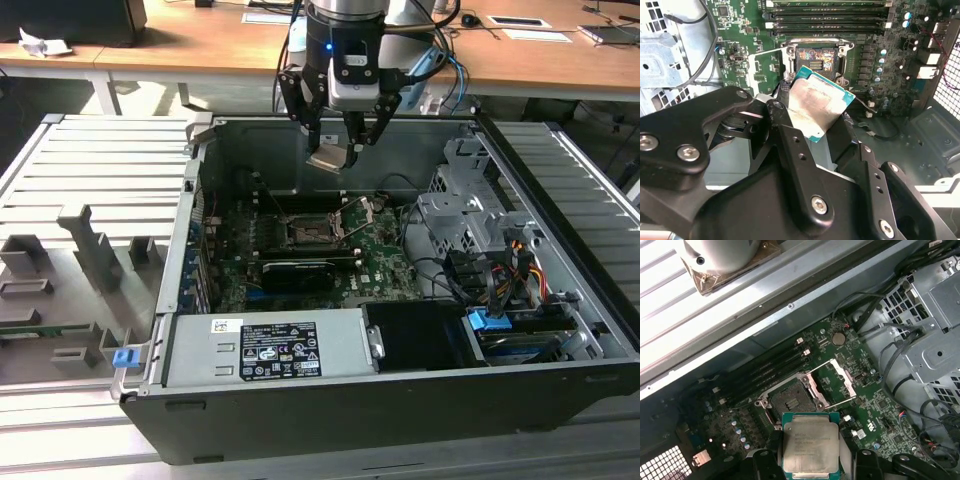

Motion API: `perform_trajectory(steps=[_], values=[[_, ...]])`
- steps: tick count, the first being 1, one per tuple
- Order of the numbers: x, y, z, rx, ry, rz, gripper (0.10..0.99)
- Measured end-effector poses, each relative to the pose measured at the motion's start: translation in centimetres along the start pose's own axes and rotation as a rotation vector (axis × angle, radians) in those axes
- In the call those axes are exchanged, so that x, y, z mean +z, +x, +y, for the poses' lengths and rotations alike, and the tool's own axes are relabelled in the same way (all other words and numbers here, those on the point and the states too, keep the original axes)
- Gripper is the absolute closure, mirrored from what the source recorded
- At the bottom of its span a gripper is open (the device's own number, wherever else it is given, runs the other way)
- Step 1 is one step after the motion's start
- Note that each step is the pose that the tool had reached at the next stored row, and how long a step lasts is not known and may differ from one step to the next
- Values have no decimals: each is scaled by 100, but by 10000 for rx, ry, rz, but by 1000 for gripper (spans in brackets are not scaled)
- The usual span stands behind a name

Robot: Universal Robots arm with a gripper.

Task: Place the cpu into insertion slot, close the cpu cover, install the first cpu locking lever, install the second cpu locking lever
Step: 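Place the cpu into insertion slot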

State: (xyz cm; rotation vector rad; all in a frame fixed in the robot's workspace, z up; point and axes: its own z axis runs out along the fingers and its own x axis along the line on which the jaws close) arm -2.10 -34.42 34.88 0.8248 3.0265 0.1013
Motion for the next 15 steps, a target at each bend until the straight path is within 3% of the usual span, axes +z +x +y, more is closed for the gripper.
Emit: perform_trajectory(steps=[15], values=[[4, 0, 0, 236, -4, -15, 545]])
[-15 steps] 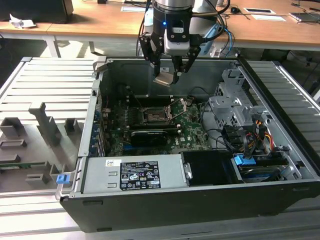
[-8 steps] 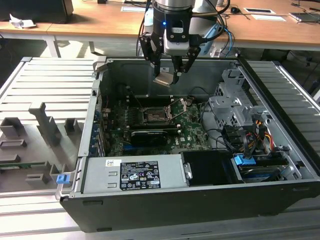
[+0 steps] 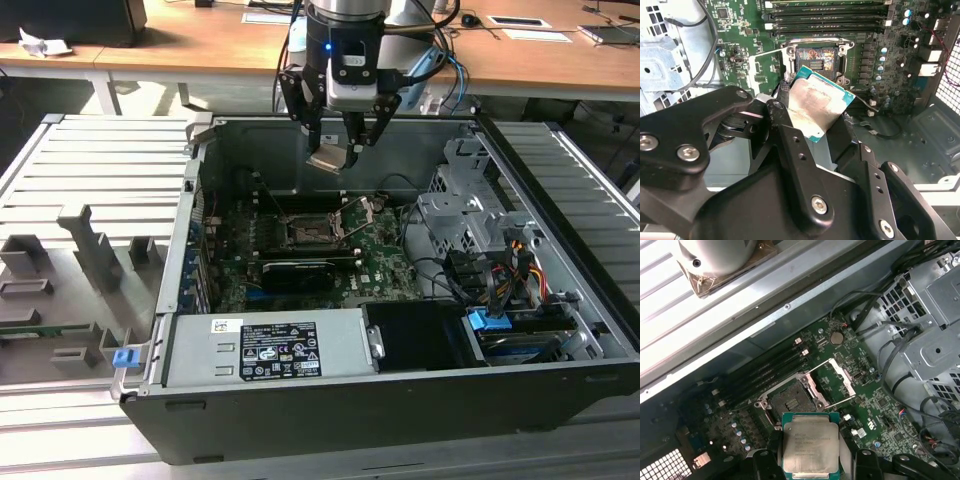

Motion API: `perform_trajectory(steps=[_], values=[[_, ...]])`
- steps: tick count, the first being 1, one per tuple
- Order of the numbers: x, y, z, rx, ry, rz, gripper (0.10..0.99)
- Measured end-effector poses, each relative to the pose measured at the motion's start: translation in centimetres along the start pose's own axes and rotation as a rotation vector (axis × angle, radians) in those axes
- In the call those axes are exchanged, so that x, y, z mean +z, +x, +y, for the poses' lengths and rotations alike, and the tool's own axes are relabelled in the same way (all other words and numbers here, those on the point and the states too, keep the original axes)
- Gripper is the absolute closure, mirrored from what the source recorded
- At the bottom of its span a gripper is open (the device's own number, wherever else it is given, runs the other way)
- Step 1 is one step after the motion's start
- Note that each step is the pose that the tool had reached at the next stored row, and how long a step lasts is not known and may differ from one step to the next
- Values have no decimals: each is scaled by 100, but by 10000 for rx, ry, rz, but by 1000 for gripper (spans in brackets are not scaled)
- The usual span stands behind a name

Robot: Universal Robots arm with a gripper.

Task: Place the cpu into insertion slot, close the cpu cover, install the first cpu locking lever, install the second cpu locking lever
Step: 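Place the cpu into insertion slot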

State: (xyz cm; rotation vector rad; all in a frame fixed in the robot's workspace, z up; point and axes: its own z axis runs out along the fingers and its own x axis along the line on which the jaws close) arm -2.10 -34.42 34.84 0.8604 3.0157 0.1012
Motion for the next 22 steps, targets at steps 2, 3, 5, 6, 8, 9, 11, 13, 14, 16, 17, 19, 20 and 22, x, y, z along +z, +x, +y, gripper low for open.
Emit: perform_trajectory(steps=[2, 3, 5, 6, 8, 9, 11, 13, 14, 16, 17, 19, 20, 22], values=[[1, 0, 0, 24, -1, -1, 545], [1, 0, 0, 43, 0, -2, 545], [1, 0, 0, 82, -1, -5, 545], [1, 0, 0, 93, -1, -6, 545], [2, 0, 0, 118, -1, -8, 545], [2, 0, 0, 129, -2, -8, 545], [2, 0, 0, 157, -2, -10, 545], [2, 0, 0, 184, -3, -11, 545], [2, 0, 0, 195, -2, -12, 545], [2, 0, 0, 216, -3, -14, 545], [2, 0, 0, 236, -3, -15, 545], [2, 0, 0, 259, -3, -16, 545], [3, 0, 0, 281, -4, -17, 545], [3, 0, 0, 329, -5, -21, 545]])
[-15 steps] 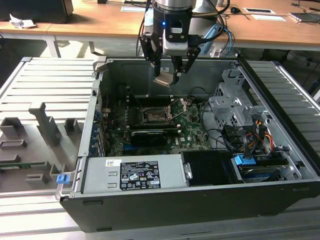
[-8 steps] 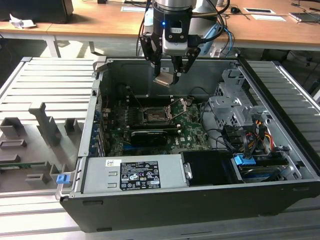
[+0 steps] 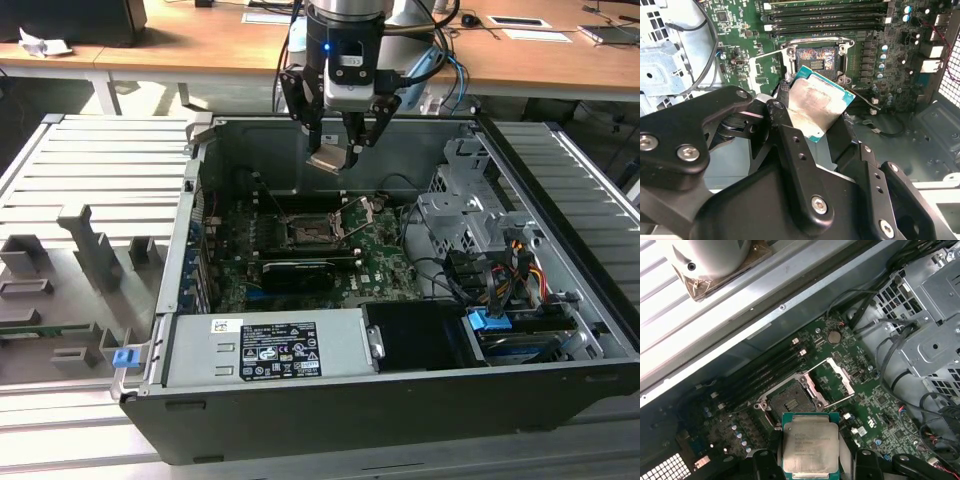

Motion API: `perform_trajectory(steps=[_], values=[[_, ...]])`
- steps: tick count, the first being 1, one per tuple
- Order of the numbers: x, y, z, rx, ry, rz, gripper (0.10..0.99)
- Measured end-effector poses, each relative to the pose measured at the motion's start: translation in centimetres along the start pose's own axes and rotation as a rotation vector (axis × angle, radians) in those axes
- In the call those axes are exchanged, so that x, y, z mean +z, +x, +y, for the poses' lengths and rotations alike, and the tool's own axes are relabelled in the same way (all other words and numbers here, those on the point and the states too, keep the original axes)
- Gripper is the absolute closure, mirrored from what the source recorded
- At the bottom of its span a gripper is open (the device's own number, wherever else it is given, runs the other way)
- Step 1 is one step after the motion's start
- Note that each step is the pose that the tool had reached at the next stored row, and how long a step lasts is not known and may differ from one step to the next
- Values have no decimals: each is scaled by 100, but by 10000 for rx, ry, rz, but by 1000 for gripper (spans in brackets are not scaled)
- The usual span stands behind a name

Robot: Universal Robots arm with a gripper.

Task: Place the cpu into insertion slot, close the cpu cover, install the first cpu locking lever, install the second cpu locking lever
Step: 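Place the cpu into insertion slot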

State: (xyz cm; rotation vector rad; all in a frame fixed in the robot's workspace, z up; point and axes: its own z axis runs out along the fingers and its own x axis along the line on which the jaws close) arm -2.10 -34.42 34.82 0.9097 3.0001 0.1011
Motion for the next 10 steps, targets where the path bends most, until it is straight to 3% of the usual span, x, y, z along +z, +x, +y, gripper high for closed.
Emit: perform_trajectory(steps=[10], values=[[0, 0, 0, 193, -2, -12, 545]])
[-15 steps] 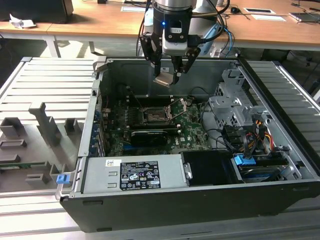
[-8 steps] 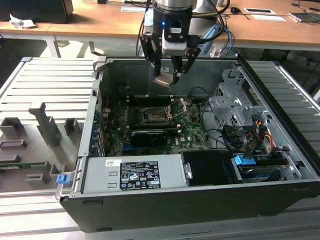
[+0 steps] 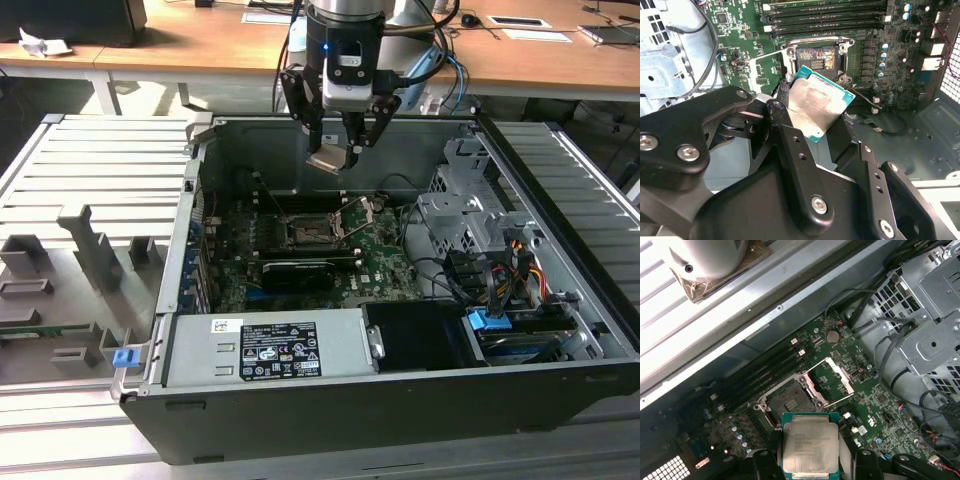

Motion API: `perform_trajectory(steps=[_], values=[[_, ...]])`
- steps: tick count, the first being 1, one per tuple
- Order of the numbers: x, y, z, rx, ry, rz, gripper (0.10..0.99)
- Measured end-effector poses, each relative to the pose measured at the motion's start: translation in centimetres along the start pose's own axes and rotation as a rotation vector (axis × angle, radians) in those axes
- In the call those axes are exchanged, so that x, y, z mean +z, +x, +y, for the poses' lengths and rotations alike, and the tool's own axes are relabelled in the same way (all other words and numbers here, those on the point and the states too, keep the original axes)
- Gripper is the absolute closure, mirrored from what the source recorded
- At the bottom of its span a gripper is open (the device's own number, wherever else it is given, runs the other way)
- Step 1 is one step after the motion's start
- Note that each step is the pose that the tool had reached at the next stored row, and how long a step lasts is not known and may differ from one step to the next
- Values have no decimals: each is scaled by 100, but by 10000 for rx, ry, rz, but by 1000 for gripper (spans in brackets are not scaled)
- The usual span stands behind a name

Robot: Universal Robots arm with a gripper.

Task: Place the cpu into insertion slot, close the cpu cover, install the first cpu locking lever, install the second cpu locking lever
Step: 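Place the cpu into insertion slot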

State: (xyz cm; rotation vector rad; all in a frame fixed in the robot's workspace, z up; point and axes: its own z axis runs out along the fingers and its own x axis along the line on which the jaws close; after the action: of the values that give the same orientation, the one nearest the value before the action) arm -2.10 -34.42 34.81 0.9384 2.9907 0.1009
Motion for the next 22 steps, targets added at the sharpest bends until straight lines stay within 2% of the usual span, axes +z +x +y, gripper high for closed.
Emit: perform_trajectory(steps=[22], values=[[2, 0, 0, 590, -9, -37, 545]])
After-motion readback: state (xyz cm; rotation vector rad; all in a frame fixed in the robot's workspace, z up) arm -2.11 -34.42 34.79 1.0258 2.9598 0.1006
